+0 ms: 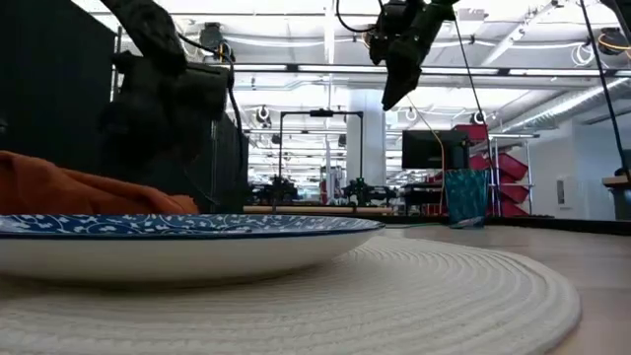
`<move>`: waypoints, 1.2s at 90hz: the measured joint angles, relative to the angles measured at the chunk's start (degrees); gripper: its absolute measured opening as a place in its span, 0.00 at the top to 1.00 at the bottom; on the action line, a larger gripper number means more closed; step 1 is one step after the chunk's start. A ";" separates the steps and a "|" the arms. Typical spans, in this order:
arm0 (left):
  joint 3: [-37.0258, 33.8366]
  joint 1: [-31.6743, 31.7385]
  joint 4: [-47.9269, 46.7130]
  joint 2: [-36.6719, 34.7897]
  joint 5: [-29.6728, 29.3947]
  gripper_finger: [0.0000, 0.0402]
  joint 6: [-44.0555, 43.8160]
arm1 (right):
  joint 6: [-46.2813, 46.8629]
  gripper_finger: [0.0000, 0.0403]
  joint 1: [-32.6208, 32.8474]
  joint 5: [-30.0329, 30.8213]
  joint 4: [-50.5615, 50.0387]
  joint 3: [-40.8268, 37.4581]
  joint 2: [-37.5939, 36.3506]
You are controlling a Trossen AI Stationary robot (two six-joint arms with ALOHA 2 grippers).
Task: Set table place
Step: Fold the orange table napkin
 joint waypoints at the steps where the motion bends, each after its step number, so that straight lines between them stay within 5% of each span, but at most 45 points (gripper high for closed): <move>1: 0.00 -0.15 0.01 0.29 0.00 0.68 0.01 | 0.00 0.41 0.00 0.00 -0.01 0.00 0.00; 18: 0.21 -2.55 0.10 3.29 -0.04 0.71 1.87 | 0.00 0.41 0.00 -0.01 -0.21 0.00 0.00; 32: 0.86 -4.28 -1.42 2.18 -3.11 0.94 3.11 | -0.15 0.41 0.00 0.00 -0.23 0.00 0.00; 40: 2.19 -4.27 -2.59 -1.21 -6.98 0.99 2.02 | -0.19 0.41 0.00 -0.01 -0.06 0.00 0.00; 77: 13.28 -3.96 -14.08 -12.28 -24.85 1.00 -1.61 | -0.42 0.41 -0.01 0.01 0.62 0.00 0.00; 108: 13.56 -4.33 -12.56 -9.43 -25.33 1.00 -0.25 | 0.07 0.41 -0.02 0.08 0.61 0.00 0.00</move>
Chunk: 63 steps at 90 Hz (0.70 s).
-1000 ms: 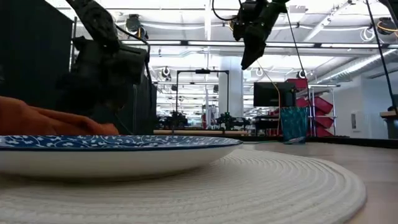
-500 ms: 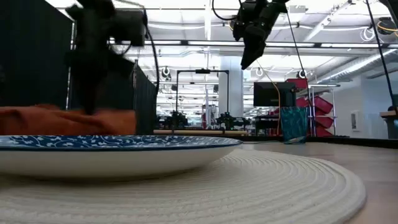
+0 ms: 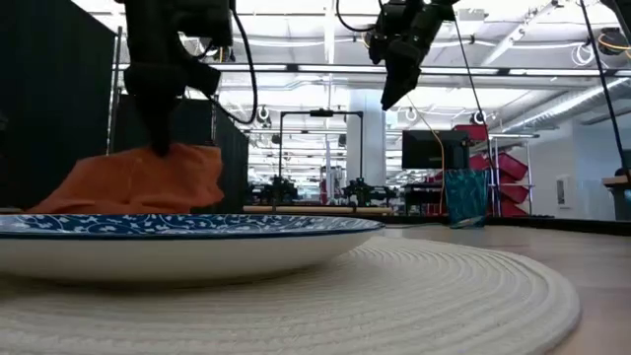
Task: Set table place
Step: Fold the orange table napkin
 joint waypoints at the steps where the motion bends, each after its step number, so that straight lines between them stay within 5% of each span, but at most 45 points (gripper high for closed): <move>1: 0.00 0.00 0.01 0.01 -0.02 1.00 0.22 | 0.00 0.41 0.00 0.01 0.00 0.00 0.00; 22: 0.00 -4.67 7.16 0.18 2.88 1.00 -0.53 | -0.02 0.41 0.02 0.02 0.02 0.00 0.00; 32: -0.60 -4.43 -5.24 1.44 -8.40 1.00 -0.08 | -0.26 0.41 0.00 0.08 1.03 0.00 0.00; 40: -0.71 -2.99 1.24 1.36 -1.77 1.00 -4.21 | 0.02 0.41 0.02 0.07 0.98 0.00 0.00; 51: -0.85 -5.26 -2.91 1.44 -5.27 1.00 -2.28 | -0.09 0.41 0.00 0.20 1.48 0.00 0.02; 63: -0.58 -6.55 5.84 1.35 -3.11 1.00 -1.14 | 0.46 0.41 0.08 0.08 1.27 0.00 0.05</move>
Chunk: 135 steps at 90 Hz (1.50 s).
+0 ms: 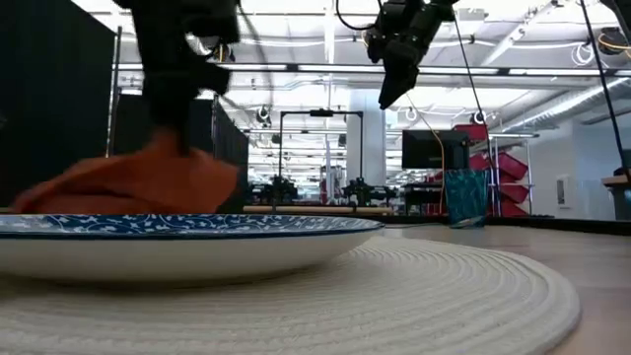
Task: Set table place
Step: Fold the orange table napkin
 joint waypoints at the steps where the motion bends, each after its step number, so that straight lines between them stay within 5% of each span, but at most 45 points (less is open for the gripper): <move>1: -0.03 -0.19 -0.77 0.08 -0.07 1.00 0.42 | -0.01 0.41 0.01 0.02 0.04 0.00 0.01; 23: 0.27 0.87 -8.26 0.35 -5.48 1.00 -0.38 | 0.13 0.41 0.29 0.12 -1.21 0.00 0.03; 36: 1.34 2.03 -4.93 -3.45 -7.76 1.00 -0.26 | -0.02 0.41 0.43 0.05 -1.45 0.00 0.03; 57: 1.96 4.40 -5.10 -10.07 -4.75 1.00 -1.32 | -0.46 0.41 0.43 0.13 -1.34 0.00 0.00; 77: 1.94 5.08 -4.24 -9.38 -2.58 1.00 -1.15 | -0.30 0.41 0.43 0.10 -1.27 0.00 0.00; 98: 1.94 5.19 -2.18 -8.85 -4.74 0.87 5.91 | -0.24 0.41 0.43 0.07 -1.43 0.00 0.00; 122: 1.94 7.51 -5.73 -8.81 -10.76 0.70 -0.90 | -0.24 0.41 0.43 0.05 -1.64 0.00 0.00; 135: 1.05 8.95 -4.41 -8.85 -4.89 0.68 -3.57 | 1.22 0.41 0.43 -0.52 -1.67 0.00 0.00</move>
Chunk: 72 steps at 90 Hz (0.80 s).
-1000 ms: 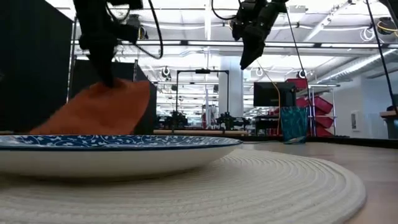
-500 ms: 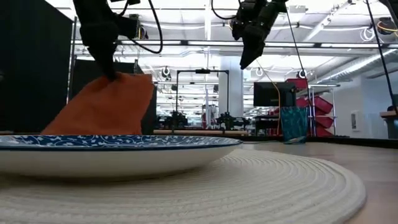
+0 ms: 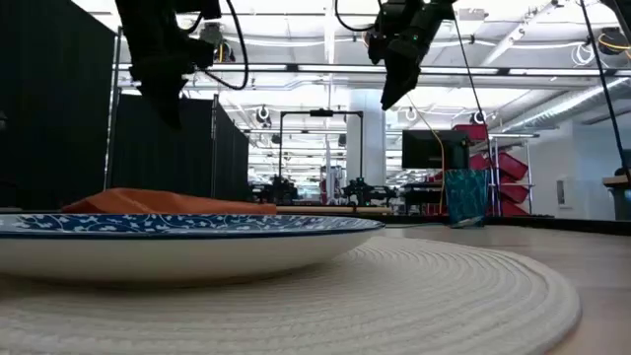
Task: Set table place
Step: Fold the orange table napkin
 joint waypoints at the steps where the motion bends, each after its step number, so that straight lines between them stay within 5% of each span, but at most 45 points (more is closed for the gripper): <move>1: -0.31 0.16 0.53 0.00 0.67 0.68 -0.06 | 0.24 0.41 0.03 -0.38 0.06 0.00 0.00; 14: -6.01 3.92 11.35 1.86 10.82 0.68 0.85 | 1.26 0.41 1.60 -8.35 1.01 0.00 1.07; 26: -8.61 6.32 18.77 5.13 17.44 0.68 0.52 | -0.10 0.41 4.18 -8.42 1.03 0.00 2.29; 72: -8.38 6.39 22.00 13.81 15.15 0.68 -1.14 | -0.89 0.41 3.09 -8.01 0.84 0.00 2.58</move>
